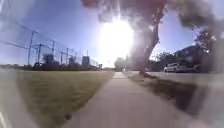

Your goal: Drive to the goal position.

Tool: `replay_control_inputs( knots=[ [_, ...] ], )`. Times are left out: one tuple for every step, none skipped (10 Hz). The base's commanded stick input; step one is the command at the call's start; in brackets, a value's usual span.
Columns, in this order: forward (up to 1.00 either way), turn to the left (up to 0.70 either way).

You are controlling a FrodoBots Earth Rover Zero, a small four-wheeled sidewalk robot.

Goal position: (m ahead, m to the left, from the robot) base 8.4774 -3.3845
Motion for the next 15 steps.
replay_control_inputs(
  knots=[
    [1.0, 0.01],
    [1.0, 0.01],
    [1.0, 0.02],
    [1.0, 0.02],
    [1.0, 0.02],
    [1.0, 0.01],
    [1.0, 0.0],
    [1.0, 0.01],
    [1.0, 0.02],
    [1.0, 0.0],
    [1.0, 0.02],
    [1.0, 0.0],
    [1.0, 0.0],
    [1.0, 0.02],
    [1.0, 0.02]
  ],
)
